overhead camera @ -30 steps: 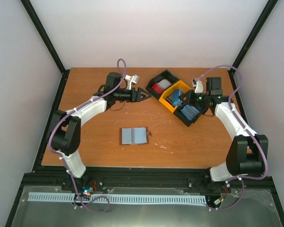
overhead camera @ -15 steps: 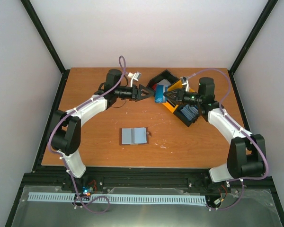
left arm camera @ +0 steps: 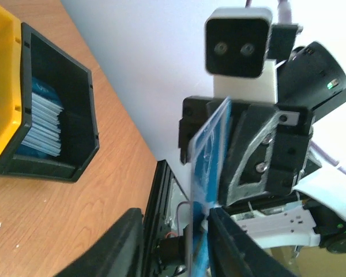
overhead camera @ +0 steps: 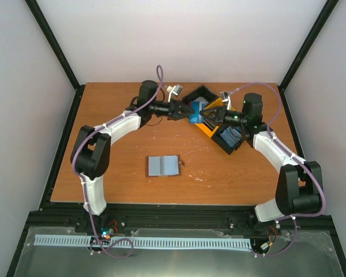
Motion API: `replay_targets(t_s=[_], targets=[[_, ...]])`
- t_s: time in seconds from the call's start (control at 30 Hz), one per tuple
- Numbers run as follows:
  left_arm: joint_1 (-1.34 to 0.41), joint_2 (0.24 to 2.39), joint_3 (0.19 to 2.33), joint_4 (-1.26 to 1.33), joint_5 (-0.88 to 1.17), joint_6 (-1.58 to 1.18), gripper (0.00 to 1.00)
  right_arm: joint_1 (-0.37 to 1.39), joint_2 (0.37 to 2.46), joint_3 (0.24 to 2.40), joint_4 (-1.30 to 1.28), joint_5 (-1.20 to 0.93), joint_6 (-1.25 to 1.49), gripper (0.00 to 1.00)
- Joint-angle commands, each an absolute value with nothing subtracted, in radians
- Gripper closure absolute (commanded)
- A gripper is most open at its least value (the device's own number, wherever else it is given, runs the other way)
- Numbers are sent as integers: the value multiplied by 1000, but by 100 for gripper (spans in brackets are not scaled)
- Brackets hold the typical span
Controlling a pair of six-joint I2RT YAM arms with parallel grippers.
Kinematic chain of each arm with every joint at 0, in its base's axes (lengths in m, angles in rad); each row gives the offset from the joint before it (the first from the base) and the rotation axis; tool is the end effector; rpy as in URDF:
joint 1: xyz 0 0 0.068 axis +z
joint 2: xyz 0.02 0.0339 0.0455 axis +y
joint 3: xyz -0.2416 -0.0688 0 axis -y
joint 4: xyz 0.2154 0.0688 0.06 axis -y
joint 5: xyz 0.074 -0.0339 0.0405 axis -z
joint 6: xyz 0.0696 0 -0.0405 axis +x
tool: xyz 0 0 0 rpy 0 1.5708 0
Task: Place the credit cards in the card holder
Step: Place the credit card in the storage box.
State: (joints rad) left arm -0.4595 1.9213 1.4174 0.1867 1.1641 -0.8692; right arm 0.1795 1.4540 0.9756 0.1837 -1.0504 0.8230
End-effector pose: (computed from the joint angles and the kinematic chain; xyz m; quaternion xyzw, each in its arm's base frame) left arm 0.3454 -0.2422 0.2573 0.1781 0.7280 -0.6526 0.1113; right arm 0.2988 0.1156 0.2760 -0.0635 0.7538 0.6008 0.2584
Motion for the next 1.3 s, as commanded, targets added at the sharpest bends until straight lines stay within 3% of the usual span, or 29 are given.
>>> replay_targets(t_s=[0.0, 0.17, 0.23, 0.33, 0.43, 0.73, 1.0, 1.27], targets=[[-469, 1965, 1525, 228, 1196, -896, 72, 151, 1482, 1011, 225, -1090, 803, 97], [-469, 2001, 1546, 335, 1234, -944, 99, 135, 1501, 1050, 207, -1115, 785, 96], [-469, 1999, 1547, 370, 1246, -947, 99, 125, 1504, 1061, 203, -1123, 786, 93], [-469, 1991, 1557, 390, 1261, -937, 99, 101, 1495, 1069, 234, -1132, 813, 74], [-469, 1977, 1563, 402, 1271, -935, 99, 86, 1483, 1070, 292, -1150, 851, 62], [-469, 1977, 1616, 395, 1287, -942, 99, 87, 1484, 1128, 132, -1166, 695, 52], [-469, 2149, 1818, 254, 1204, -972, 99, 81, 1577, 1173, 138, -1150, 681, 54], [-489, 2319, 1991, 229, 1179, -1031, 99, 32, 1612, 1084, 295, -1129, 773, 74]])
